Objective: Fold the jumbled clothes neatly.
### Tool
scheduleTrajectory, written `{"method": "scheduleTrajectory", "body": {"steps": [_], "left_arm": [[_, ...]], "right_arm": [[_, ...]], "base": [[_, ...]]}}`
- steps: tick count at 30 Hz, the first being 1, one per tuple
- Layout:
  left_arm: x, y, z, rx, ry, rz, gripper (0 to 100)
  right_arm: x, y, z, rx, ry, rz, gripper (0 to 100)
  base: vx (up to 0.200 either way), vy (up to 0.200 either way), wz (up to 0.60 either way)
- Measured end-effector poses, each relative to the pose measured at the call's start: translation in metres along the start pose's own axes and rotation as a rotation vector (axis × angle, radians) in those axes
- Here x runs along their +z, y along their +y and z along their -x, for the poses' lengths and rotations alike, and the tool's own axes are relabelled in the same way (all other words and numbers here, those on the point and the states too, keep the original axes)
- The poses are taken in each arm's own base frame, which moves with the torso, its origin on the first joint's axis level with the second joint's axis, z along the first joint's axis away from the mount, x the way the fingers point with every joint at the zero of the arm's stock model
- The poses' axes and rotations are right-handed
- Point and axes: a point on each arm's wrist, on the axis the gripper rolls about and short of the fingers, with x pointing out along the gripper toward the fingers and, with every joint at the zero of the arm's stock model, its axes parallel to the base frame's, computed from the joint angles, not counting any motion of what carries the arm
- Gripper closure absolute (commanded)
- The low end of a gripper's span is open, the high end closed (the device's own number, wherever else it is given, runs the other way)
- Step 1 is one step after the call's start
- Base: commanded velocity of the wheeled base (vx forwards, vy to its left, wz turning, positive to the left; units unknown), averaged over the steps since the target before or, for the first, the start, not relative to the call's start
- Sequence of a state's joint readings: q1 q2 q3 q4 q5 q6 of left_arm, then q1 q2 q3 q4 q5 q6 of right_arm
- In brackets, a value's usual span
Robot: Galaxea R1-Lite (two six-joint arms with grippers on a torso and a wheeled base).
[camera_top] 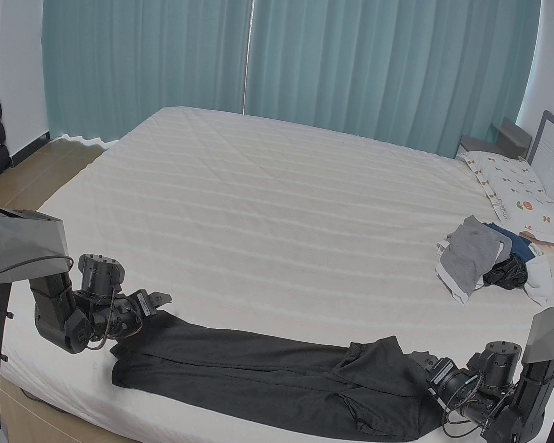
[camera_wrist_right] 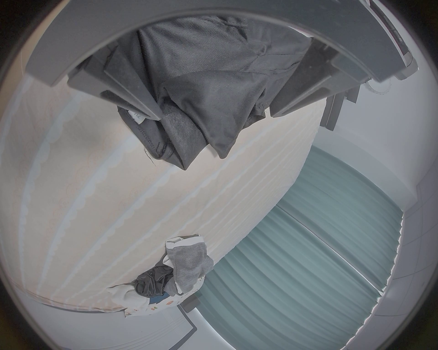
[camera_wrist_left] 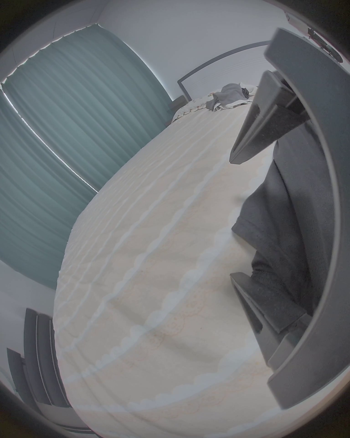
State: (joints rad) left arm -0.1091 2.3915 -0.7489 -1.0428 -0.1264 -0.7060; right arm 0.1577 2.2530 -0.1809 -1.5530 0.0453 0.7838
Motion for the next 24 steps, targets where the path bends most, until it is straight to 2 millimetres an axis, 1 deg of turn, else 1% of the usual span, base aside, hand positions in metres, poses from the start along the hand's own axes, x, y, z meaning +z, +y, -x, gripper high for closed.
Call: {"method": "scheduleTrajectory", "body": {"steps": [1,2,9,15,24], "left_arm": [[-0.0012,0.0001,-0.0004,0.001,0.004,-0.001,0],[-0.0019,0.0001,-0.0007,0.001,0.006,-0.002,100],[-0.0045,0.0017,-0.0057,0.015,0.002,-0.006,100],[-0.003,0.0036,-0.006,0.007,-0.026,-0.005,100],[0.0002,0.0085,-0.0082,0.078,-0.157,0.004,100]], "right_arm": [[-0.0002,0.0001,-0.0001,0.0,0.001,0.0,0],[-0.0003,0.0,-0.0001,0.0,0.001,0.0,0],[-0.0009,-0.0002,-0.0004,-0.001,0.004,0.001,0],[-0.0007,-0.0005,-0.0004,-0.002,0.003,0.0,0],[-0.0011,-0.0011,-0.0002,-0.005,0.005,0.0,0]], "base": [[0.0,0.0,0.0],[0.0,0.0,0.0],[0.0,0.0,0.0],[0.0,0.0,0.0],[0.0,0.0,0.0]]}}
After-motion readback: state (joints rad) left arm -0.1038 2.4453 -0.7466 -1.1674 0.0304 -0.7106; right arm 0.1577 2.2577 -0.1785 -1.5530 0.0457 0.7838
